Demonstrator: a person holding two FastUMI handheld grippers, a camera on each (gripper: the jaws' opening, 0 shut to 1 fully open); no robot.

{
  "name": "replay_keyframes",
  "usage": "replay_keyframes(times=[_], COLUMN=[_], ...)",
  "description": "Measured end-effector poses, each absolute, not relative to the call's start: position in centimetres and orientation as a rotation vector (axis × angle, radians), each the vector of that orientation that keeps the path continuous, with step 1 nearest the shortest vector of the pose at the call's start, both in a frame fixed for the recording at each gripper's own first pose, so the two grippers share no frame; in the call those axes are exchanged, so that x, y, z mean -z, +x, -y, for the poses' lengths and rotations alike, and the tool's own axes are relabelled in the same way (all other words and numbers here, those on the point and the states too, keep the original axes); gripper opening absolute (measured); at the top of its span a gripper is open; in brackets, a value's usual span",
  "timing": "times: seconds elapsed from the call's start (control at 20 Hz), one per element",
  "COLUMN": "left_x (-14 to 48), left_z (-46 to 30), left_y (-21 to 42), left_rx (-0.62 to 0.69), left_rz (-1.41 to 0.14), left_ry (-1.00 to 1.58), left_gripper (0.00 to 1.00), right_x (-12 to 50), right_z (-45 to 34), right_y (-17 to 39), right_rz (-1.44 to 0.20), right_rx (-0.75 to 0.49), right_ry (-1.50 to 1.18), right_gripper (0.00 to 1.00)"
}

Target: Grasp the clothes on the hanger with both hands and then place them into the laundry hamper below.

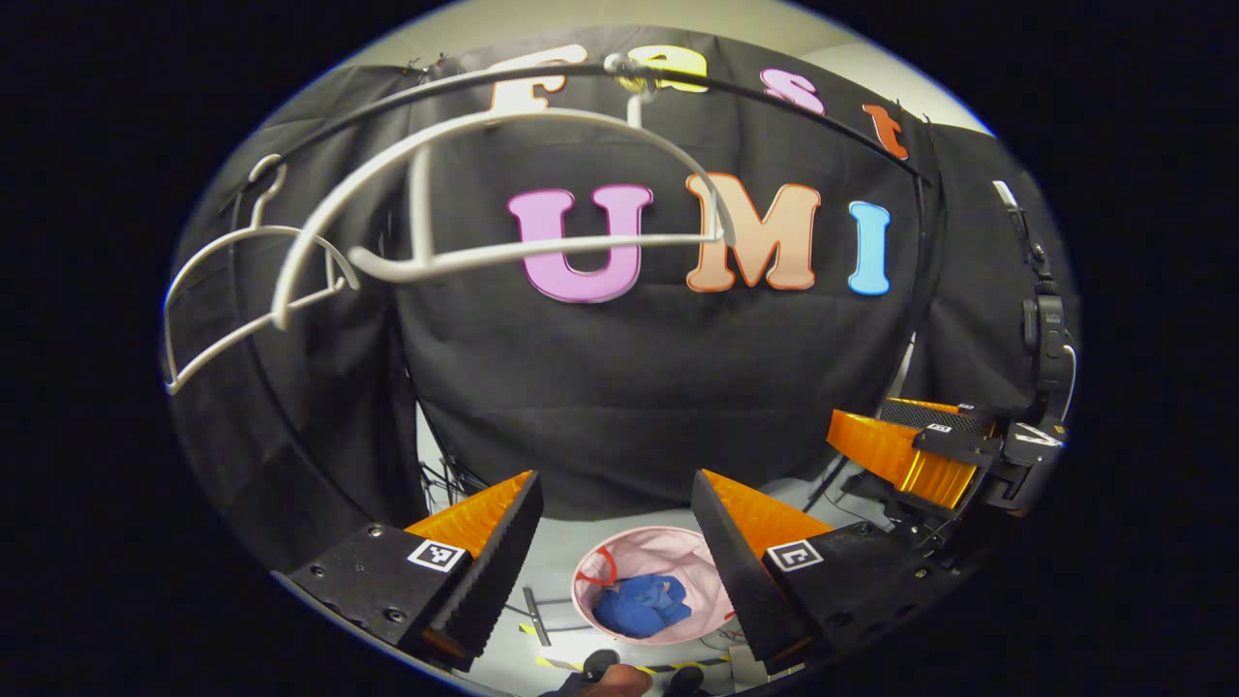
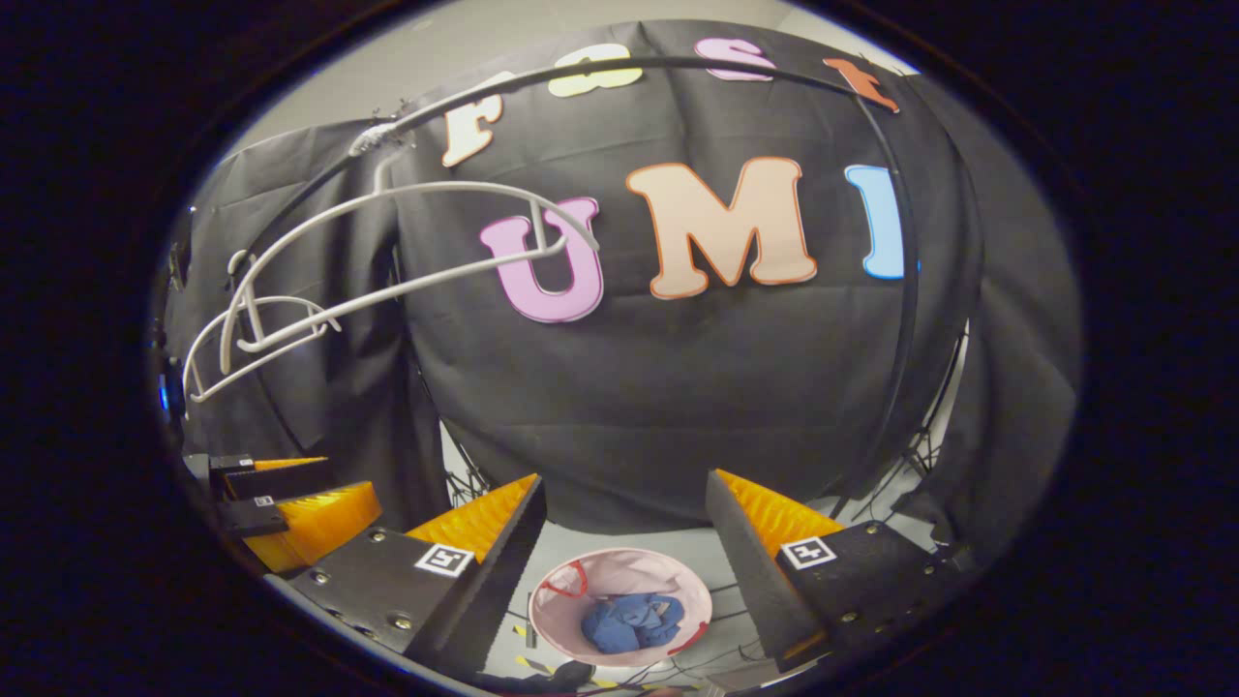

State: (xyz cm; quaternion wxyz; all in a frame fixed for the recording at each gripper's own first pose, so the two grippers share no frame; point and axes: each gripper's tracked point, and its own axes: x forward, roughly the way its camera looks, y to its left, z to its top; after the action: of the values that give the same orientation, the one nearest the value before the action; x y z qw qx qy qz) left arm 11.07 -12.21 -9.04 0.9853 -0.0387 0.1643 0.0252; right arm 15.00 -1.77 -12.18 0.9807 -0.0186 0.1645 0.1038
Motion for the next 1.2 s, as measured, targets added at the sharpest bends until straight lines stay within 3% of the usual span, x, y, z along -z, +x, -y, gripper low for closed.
replay_keyframes(times=[0.1, 0.35, 0.4, 0.45, 0.65, 0.7, 0.75, 0.8, 0.95, 1.05, 1.1, 1.15, 1.2], left_x=[6.9, 5.9, 5.8, 5.7, 6.0, 6.0, 5.9, 5.9, 5.8, 5.4, 5.3, 5.3, 5.3], left_z=[11.8, 11.5, 11.3, 11.0, 11.3, 11.3, 11.5, 11.4, 11.6, 11.7, 11.8, 11.9, 12.0], left_y=[11.3, 11.5, 11.4, 11.0, 11.0, 10.8, 10.9, 10.5, 10.1, 10.0, 9.6, 9.5, 9.6], left_rx=[-0.088, -0.032, -0.023, -0.016, 0.014, 0.021, 0.034, 0.047, 0.084, 0.103, 0.113, 0.122, 0.136], left_rz=[-0.229, -0.137, -0.133, -0.134, -0.126, -0.125, -0.124, -0.123, -0.127, -0.101, -0.094, -0.088, -0.087], left_ry=[-0.037, -0.014, -0.012, -0.013, -0.028, -0.024, -0.024, -0.025, -0.023, -0.004, 0.011, 0.019, 0.021], left_gripper=[0.96, 0.95, 0.99, 0.95, 0.94, 0.99, 0.94, 0.99, 0.95, 0.99, 0.94, 0.99, 0.94], right_x=[11.4, 8.6, 8.5, 8.5, 8.5, 8.3, 7.8, 7.5, 6.8, 6.5, 6.6, 7.0, 7.5], right_z=[2.3, 2.8, 2.7, 2.4, 0.8, 0.5, 0.0, -0.6, -1.6, -1.8, -1.8, -1.8, -2.1], right_y=[14.4, 11.2, 10.5, 9.7, 6.7, 5.8, 5.0, 4.3, 2.1, 0.9, 0.5, -0.1, -0.6], right_rz=[-0.294, -0.21, -0.205, -0.206, -0.2, -0.198, -0.19, -0.182, -0.167, -0.148, -0.14, -0.143, -0.149], right_rx=[-0.193, -0.113, -0.101, -0.09, -0.056, -0.048, -0.045, -0.044, -0.031, -0.015, -0.007, -0.001, -0.002], right_ry=[-0.047, -0.098, -0.108, -0.109, -0.065, -0.065, -0.063, -0.064, -0.067, -0.057, -0.046, -0.033, -0.03], right_gripper=[0.99, 0.99, 0.99, 0.99, 0.97, 0.99, 0.99, 0.99, 1.0, 0.99, 0.99, 0.96, 0.99])
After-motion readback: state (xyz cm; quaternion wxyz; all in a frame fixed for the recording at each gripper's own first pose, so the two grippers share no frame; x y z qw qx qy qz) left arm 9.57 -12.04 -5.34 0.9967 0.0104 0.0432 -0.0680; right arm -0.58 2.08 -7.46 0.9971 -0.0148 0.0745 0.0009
